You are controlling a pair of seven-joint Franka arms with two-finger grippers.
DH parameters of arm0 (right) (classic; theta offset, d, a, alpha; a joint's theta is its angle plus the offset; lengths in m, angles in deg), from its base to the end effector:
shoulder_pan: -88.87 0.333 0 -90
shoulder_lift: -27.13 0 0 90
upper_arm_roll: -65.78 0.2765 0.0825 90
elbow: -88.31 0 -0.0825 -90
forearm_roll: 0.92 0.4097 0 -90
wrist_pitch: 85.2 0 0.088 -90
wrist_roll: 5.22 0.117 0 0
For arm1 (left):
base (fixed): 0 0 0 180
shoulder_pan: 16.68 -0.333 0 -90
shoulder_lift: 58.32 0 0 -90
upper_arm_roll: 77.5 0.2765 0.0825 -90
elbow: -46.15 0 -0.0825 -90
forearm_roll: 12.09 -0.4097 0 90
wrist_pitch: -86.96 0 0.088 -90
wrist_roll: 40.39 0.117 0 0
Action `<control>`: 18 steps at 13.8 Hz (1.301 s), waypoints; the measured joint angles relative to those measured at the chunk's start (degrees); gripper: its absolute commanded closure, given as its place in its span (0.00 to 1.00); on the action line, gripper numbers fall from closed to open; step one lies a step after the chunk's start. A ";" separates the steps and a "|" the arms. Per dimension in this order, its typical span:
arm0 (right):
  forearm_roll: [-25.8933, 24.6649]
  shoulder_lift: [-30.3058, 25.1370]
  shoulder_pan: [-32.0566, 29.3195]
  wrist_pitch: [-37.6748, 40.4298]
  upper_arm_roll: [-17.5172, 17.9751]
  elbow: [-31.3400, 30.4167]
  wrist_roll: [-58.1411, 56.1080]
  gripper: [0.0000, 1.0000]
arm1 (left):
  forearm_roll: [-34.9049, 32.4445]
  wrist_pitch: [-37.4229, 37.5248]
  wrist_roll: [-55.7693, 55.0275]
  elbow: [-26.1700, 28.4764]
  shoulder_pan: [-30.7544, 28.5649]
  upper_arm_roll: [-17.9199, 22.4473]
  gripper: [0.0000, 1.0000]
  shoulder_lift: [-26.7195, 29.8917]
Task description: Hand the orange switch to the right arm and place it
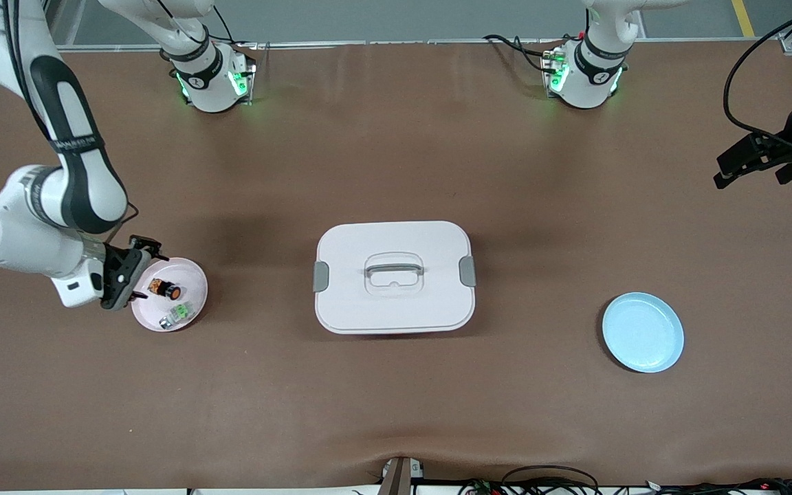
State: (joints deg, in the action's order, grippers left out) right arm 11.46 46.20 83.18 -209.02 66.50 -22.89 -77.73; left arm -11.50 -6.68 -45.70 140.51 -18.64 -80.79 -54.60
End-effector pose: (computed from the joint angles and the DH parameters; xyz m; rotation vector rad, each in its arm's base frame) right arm 0.6079 -0.0425 0.2403 -2.5401 -1.4673 -0.0338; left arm 0.5688 -0.0152 0.5799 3.1291 0.1094 0.0811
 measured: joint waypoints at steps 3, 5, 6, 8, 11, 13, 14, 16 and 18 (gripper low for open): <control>-0.07 -3.79 -0.35 8.18 -0.85 3.14 3.56 0.00 | 0.00 0.26 0.39 -0.08 0.03 -0.02 0.00 -0.52; -1.91 -4.37 -0.61 14.43 -1.42 7.75 8.46 0.00 | 0.00 0.26 0.49 -0.76 0.28 -0.06 0.00 -0.85; -3.81 -4.46 -0.66 17.11 -1.44 10.51 11.59 0.00 | 0.00 0.28 0.49 -1.16 0.40 -0.10 0.00 -0.95; -5.96 -4.66 -0.61 21.50 -1.35 15.56 18.13 0.00 | 0.00 0.67 0.49 -1.49 0.42 -0.16 0.00 -0.98; -6.45 -4.85 -0.51 23.20 -1.23 18.82 28.12 0.00 | 0.00 1.16 0.49 -1.50 0.41 -0.16 0.00 -1.04; -6.54 -4.85 -0.47 24.84 -1.14 20.44 36.95 0.00 | 0.00 1.28 0.49 -1.50 0.41 -0.16 0.00 -1.08; -6.56 -4.87 -0.30 26.56 -0.99 21.49 41.84 0.00 | 0.00 1.34 0.49 -1.50 0.41 -0.16 0.00 -1.10; -6.61 -4.89 0.68 28.62 -0.73 23.72 50.49 0.00 | 0.00 1.48 0.49 -1.50 0.41 -0.16 0.00 -1.13; -7.12 -4.91 1.69 29.13 -0.65 25.69 57.67 0.00 | 0.00 1.54 0.49 -1.50 0.41 -0.16 0.00 -1.16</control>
State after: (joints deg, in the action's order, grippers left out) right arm 4.34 41.28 84.87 -179.89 65.84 2.80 -20.07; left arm -11.49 -5.14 -45.21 139.01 -18.23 -80.96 -55.76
